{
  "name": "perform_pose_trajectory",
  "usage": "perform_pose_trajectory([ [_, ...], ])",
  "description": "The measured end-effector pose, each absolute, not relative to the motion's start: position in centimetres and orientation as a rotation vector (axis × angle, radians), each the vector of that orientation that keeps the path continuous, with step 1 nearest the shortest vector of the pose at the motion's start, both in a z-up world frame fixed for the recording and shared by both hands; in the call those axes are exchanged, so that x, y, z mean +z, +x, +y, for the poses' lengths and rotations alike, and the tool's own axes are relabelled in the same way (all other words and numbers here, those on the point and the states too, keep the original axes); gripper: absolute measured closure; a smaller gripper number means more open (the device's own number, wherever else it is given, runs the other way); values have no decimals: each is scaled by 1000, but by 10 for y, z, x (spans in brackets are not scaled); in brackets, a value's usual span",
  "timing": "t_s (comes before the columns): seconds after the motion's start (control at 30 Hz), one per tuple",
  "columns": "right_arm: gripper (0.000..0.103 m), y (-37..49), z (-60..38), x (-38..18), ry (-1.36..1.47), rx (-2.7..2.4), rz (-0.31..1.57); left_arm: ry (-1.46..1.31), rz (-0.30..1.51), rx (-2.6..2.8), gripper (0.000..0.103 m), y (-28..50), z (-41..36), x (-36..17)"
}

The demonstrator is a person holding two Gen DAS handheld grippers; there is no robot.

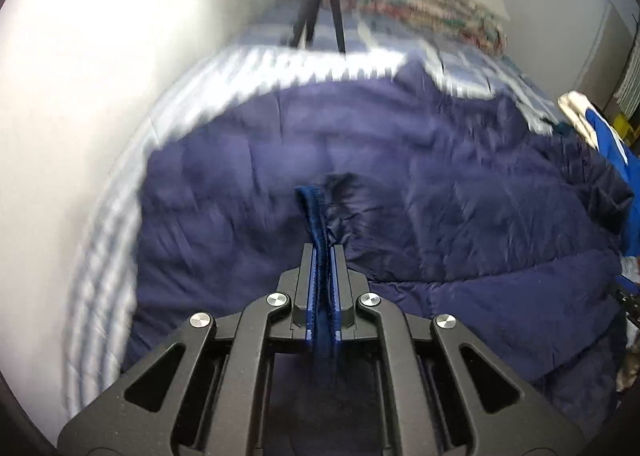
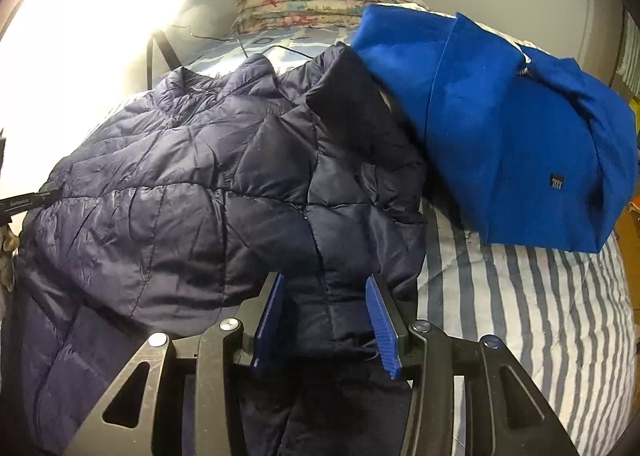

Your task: Fold large clothes

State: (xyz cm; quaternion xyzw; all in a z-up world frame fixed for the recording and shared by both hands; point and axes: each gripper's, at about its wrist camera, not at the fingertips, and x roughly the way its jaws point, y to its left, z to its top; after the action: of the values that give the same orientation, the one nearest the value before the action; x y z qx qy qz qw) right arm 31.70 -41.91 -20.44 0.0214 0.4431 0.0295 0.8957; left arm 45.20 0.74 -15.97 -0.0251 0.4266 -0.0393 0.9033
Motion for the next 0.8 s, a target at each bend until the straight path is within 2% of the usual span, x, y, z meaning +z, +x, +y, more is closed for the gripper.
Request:
perform_pose_trajectory([
  [0.1,59,322,-417,-208,46,64,904,-14,817,-50,99,469,4,-151],
  [0.2,58,331,-410,-216,25,59,899,113,858,4,98,494,-13,-178],
  [0.3,53,336,-403,-223,-3,52,887,180,891,32,89,500,-21,-197],
  [0.37,53,336,-402,-222,-10,57,892,178,883,67,73,496,-19,-190],
  [0.5,53,320,-408,-205,36,71,885,89,858,43,73,463,1,-149],
  [0.67,52,265,-414,-153,37,96,821,33,800,-34,73,388,29,-87],
  [0.77,35,226,-421,-115,42,113,752,6,765,-66,72,339,48,-55],
  [0.8,34,210,-423,-100,49,113,716,-6,757,-77,72,322,56,-45],
])
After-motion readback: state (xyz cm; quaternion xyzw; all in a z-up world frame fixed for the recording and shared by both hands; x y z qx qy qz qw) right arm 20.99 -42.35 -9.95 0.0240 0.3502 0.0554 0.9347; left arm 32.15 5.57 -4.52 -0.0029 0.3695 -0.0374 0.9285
